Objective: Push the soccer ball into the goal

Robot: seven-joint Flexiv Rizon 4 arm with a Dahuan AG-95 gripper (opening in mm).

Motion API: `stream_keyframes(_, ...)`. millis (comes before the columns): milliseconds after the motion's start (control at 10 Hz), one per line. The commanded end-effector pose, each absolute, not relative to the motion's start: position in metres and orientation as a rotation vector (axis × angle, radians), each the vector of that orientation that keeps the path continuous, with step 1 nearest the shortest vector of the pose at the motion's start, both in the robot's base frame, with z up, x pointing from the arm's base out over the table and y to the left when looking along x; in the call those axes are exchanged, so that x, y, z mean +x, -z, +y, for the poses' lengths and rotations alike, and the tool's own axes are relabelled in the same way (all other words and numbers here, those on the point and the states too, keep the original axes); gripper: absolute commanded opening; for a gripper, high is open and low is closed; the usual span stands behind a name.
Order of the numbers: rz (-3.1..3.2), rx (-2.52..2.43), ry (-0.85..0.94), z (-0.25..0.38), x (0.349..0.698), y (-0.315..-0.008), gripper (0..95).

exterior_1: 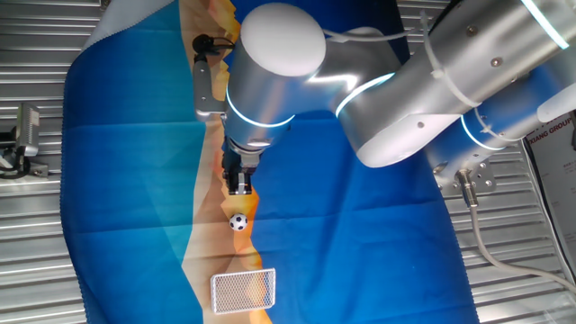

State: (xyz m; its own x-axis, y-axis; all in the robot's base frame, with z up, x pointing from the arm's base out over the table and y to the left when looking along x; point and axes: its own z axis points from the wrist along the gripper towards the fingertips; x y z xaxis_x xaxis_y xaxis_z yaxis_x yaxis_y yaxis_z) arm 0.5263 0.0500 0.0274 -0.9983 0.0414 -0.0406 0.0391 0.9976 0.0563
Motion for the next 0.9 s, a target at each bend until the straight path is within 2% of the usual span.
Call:
stream_keyframes(100,3.096,0.065,-0.084,0.0508,0.5274,-0.0254,0.0)
stream_keyframes(900,3.087,0.072,-0.068,0.0588,0.5293,-0.0167,0.0)
